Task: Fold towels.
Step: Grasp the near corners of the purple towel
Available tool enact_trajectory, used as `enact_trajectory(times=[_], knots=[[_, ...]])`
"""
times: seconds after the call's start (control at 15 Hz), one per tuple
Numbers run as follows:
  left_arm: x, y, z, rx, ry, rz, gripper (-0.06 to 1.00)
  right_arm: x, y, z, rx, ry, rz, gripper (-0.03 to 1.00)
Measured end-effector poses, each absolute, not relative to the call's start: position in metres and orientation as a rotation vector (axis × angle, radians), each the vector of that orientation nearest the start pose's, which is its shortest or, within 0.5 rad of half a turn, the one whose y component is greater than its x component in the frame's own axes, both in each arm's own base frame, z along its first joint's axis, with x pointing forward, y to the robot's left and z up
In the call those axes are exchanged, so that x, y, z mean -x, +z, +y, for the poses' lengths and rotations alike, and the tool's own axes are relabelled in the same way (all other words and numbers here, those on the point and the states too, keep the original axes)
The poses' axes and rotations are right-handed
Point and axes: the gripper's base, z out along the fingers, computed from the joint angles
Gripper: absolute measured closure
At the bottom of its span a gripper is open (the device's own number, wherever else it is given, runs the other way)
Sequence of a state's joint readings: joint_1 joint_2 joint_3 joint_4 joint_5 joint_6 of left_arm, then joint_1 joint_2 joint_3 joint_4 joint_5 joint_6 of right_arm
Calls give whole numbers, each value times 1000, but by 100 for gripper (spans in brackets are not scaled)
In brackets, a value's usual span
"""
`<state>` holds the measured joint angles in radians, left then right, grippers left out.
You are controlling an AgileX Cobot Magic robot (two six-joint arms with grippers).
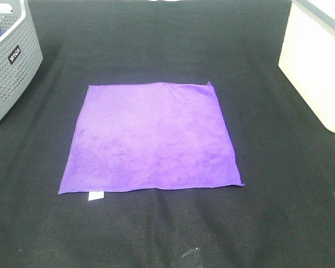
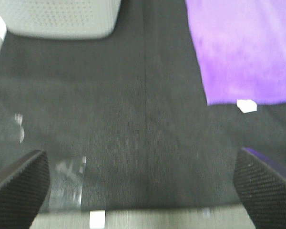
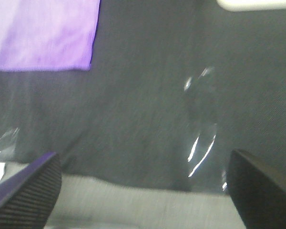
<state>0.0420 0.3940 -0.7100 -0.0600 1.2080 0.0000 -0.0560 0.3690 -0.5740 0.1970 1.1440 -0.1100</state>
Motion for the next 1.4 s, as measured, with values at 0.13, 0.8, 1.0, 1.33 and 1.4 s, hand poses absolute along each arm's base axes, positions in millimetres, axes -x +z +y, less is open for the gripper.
enact_trajectory(times=[0.13, 0.8, 1.0, 1.33, 1.4], knots=[[-88, 321, -1, 60, -64, 2571, -5, -96, 291, 14, 17, 255, 2595, 7], [-228, 261, -20, -144, -440, 2826, -5, -235, 244, 35, 221, 758, 2789, 7], [-250, 241, -23, -102, -521, 2836, -5, -246, 228, 34, 186, 776, 2817, 7], [-259, 231, -22, -72, -522, 2840, -4, -255, 218, 36, 104, 826, 2810, 7], [-265, 226, -22, -63, -519, 2850, -4, -261, 209, 35, 82, 828, 2831, 7]])
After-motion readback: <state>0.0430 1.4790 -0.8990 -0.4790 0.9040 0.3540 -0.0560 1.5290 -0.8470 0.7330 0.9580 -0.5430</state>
